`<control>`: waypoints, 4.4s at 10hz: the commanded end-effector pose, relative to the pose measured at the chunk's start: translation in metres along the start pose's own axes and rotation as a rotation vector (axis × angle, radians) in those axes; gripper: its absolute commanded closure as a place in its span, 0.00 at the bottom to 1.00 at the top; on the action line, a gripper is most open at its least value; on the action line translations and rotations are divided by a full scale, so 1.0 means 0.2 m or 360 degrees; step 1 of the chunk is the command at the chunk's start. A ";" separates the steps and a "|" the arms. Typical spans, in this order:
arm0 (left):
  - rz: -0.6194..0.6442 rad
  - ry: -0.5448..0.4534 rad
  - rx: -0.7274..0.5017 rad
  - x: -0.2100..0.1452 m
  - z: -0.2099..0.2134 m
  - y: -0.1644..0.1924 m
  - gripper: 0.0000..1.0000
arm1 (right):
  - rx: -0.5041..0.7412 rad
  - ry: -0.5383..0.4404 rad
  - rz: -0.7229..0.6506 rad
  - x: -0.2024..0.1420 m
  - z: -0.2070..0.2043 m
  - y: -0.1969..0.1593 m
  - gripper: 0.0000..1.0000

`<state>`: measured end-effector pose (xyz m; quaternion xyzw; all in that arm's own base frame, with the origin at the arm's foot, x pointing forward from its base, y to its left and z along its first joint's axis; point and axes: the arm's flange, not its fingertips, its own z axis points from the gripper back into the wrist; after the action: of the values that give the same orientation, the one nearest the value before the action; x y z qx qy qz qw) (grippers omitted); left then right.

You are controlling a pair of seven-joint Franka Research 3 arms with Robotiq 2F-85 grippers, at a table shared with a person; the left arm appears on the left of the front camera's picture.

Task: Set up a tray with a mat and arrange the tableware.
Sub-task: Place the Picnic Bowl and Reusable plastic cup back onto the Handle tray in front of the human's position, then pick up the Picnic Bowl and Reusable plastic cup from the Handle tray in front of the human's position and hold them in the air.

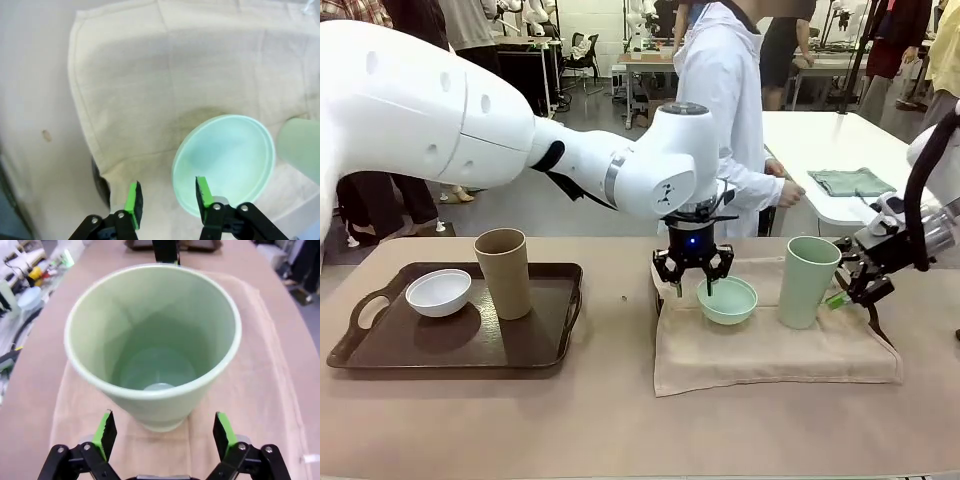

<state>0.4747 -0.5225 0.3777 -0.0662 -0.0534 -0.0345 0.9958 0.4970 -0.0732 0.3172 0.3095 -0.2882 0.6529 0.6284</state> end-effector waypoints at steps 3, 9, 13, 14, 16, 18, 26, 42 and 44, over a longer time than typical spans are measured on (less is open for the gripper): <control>-0.0081 -0.0033 0.0089 -0.08 0.26 0.10 0.06 | -0.0104 0.0273 -0.0339 0.13 0.23 0.15 0.00; -0.0230 -0.0139 0.0174 -0.17 0.81 0.30 0.00 | -0.0449 0.0791 -0.1182 0.72 0.45 0.28 0.00; -0.0287 -0.0210 0.0275 -0.23 1.12 0.41 0.00 | -0.0751 0.1258 -0.1411 1.13 0.49 0.44 0.00; -0.0286 -0.0230 0.0291 -0.24 1.18 0.42 0.00 | -0.0861 0.1327 -0.1423 1.20 0.48 0.48 0.00; -0.0249 -0.0198 0.0245 -0.22 1.16 0.38 0.00 | -0.0808 0.1226 -0.1382 1.13 0.51 0.45 0.00; -0.0249 -0.0198 0.0245 -0.22 1.16 0.38 0.00 | -0.0808 0.1226 -0.1382 1.13 0.51 0.45 0.00; -0.0249 -0.0198 0.0245 -0.22 1.16 0.38 0.00 | -0.0808 0.1226 -0.1382 1.13 0.51 0.45 0.00; -0.0165 0.0016 -0.0215 -0.33 1.46 1.50 0.00 | -0.0555 0.0932 -0.1746 1.01 0.81 0.52 0.00; -0.0161 0.0090 -0.0464 -0.29 1.43 1.81 0.00 | -0.0423 0.0651 -0.1958 0.89 0.99 0.52 0.00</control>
<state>0.4099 -0.1337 0.6208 -0.1737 -0.0475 -0.0872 0.9798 0.3856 -0.0982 0.5770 0.1509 -0.0066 0.2106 0.9658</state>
